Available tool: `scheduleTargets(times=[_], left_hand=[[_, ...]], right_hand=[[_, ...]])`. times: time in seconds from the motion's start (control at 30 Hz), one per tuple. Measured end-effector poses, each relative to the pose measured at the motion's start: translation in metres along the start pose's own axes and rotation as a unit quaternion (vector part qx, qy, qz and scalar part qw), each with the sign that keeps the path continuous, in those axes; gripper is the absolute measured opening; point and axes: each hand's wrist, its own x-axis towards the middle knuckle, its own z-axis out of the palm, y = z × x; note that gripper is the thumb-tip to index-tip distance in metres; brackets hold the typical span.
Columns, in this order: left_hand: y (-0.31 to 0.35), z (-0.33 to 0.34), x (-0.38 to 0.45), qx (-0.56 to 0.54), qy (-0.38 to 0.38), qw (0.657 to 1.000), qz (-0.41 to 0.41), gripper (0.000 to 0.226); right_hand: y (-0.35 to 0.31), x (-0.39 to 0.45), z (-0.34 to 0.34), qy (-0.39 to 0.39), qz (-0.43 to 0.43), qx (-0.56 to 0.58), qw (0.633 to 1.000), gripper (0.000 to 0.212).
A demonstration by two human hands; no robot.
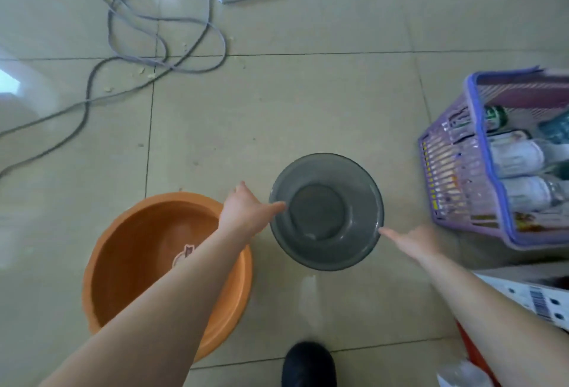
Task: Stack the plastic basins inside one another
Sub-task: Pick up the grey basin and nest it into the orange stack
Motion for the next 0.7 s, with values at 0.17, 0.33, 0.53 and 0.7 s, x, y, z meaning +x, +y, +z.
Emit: scheduleTargets(times=[0.17, 0.33, 0.53, 0.7], left_hand=[[0.008, 0.056, 0.057, 0.052, -0.023, 0.998, -0.015, 0.076], [-0.005, 0.081, 0.08, 0.047, 0.015, 0.998, 0.032, 0.031], [-0.003, 0.02, 0.028, -0.013, 0.074, 0.994, 0.075, 0.027], [-0.03, -0.086, -0.051, -0.049, 0.118, 0.991, 0.03, 0.027]], right_hand=[[0.012, 0.05, 0.041, -0.05, 0.014, -0.004, 0.999, 0.061], [0.009, 0.064, 0.067, -0.004, -0.02, 0.069, 0.997, 0.036], [-0.02, 0.001, 0.013, 0.056, -0.081, 0.059, 0.993, 0.037], [-0.08, -0.108, -0.025, 0.032, -0.15, -0.003, 0.988, 0.032]])
